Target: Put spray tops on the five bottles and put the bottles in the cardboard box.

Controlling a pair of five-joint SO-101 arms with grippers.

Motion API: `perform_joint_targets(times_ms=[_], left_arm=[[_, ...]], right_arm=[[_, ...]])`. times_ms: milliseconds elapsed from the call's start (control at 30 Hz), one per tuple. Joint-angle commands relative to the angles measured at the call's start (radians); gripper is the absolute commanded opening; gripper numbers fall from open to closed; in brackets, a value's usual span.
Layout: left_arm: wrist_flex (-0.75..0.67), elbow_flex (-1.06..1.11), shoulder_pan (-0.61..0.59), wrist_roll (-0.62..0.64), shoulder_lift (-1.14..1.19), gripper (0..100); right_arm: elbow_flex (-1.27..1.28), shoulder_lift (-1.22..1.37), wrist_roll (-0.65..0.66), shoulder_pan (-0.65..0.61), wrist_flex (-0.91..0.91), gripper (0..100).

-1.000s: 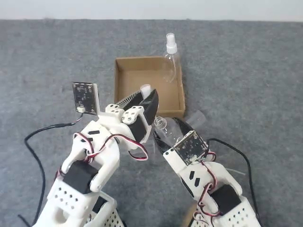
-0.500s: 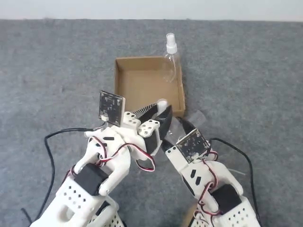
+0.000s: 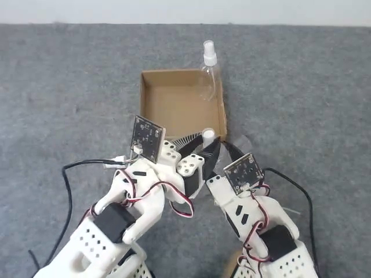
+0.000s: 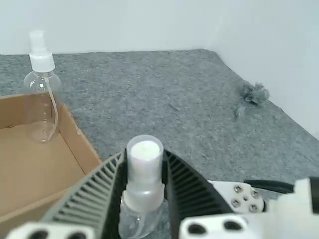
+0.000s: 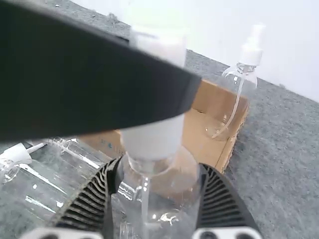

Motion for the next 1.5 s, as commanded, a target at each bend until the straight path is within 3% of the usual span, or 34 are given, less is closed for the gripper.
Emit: perform_joint_targets(times_ms=[0, 233, 933, 1133, 1467], left_arm=[[0.012, -0.008, 0.021, -0.017, -0.005, 2], [0.012, -0.005, 0.025, -0.143, -0.005, 2], [0.014, 0.019, 0.020, -0.275, -0.005, 2], [0.106, -0.025, 0.020, -0.270, -0.006, 10], [0.249, -0.116, 0.020, -0.275, -0.006, 14]], right_arm=[[-0.044, -0.016, -0.015, 0.012, -0.021, 1.9], [-0.043, -0.013, -0.015, 0.004, -0.018, 0.7], [-0.043, -0.005, -0.015, 0.004, -0.018, 0.7], [-0.040, -0.005, -0.015, 0.004, -0.018, 0.7], [-0.035, -0.005, -0.014, 0.004, -0.018, 0.7]])
